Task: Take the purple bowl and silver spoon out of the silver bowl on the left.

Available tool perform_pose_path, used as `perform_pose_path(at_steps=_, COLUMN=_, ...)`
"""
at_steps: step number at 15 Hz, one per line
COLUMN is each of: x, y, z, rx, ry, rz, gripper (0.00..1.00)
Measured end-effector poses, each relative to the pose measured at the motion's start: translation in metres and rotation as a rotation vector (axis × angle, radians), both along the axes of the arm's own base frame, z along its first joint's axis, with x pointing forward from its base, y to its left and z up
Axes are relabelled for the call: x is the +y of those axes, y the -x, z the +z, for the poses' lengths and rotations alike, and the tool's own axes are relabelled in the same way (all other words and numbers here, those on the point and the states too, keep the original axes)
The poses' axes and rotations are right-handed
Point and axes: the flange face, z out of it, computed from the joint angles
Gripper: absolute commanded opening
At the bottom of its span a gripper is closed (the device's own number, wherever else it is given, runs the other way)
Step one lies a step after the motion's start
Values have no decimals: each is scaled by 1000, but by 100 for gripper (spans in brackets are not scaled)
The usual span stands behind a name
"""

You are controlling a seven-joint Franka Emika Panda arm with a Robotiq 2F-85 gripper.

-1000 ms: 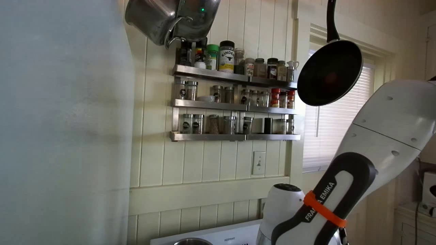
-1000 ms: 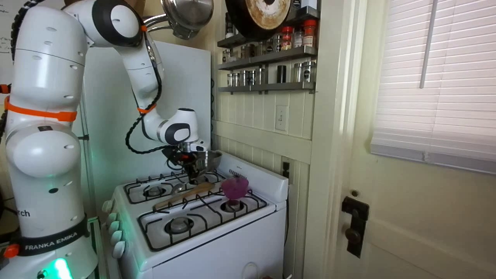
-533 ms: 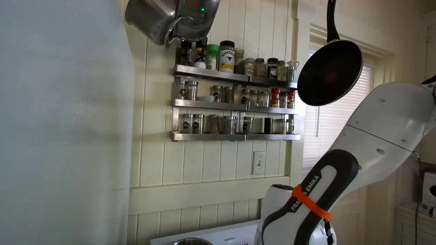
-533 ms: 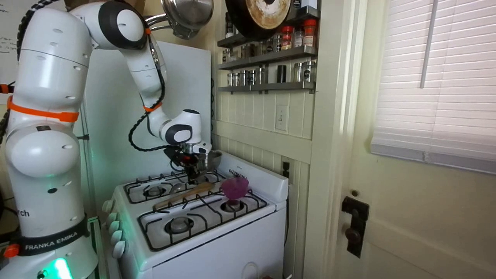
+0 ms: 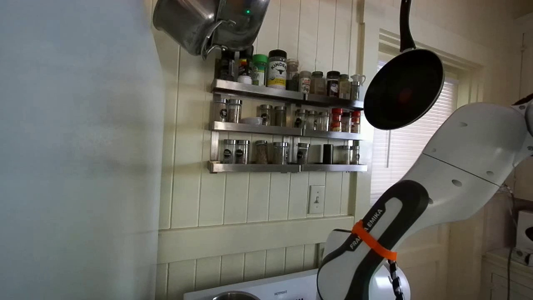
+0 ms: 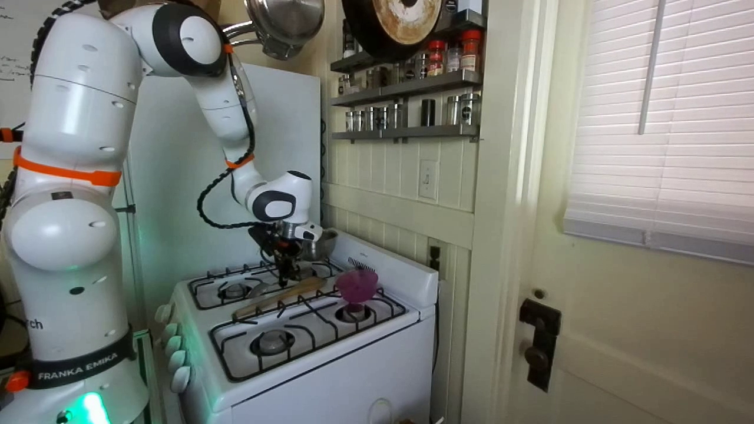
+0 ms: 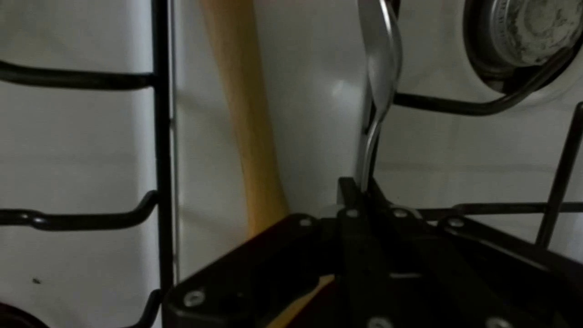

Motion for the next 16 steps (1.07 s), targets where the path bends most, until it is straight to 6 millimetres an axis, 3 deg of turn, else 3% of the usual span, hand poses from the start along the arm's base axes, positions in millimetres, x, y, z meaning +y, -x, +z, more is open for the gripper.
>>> perform_pose_path(at_steps=5, x=-2, y=1, z=-5, rx=23, ry=3, rz=-2, gripper=1)
perform_pose_path(at_steps=6, x=-2, y=1, z=-6, rx=26, ry=2, rz=-1, gripper=30)
perform_pose_path(at_steps=8, x=-1, y=-1, z=-9, rx=32, ry=-1, rz=-2, gripper=38)
perform_pose_path(at_steps=16, x=6, y=-4, z=-12, rx=39, ry=-7, rz=11, gripper=97)
